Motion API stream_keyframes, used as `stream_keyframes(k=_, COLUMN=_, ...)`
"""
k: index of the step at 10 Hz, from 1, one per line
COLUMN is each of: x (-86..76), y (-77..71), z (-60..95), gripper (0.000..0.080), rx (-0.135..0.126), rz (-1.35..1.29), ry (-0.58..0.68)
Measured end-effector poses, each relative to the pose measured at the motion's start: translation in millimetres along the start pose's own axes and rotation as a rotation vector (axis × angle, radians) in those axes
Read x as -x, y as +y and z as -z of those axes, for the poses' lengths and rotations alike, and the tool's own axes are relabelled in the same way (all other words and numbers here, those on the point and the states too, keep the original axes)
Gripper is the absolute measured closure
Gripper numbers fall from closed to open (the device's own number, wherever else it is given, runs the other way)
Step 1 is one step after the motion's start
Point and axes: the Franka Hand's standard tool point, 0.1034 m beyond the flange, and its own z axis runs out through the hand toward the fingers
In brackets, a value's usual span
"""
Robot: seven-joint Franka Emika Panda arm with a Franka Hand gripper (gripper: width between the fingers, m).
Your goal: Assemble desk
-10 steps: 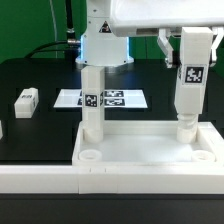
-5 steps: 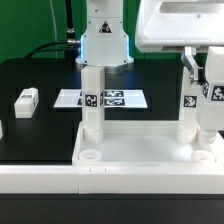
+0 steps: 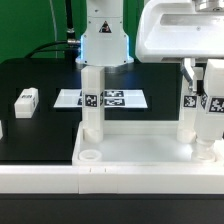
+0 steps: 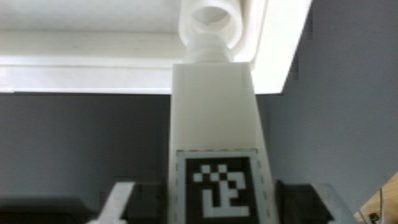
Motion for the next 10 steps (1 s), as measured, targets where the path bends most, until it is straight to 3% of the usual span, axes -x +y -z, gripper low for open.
stream_keyframes(k=10, x=8.6, y=-2.0, z=-10.8, gripper=0.0512, rx=0.006, rz=0.012, ry=-0.015)
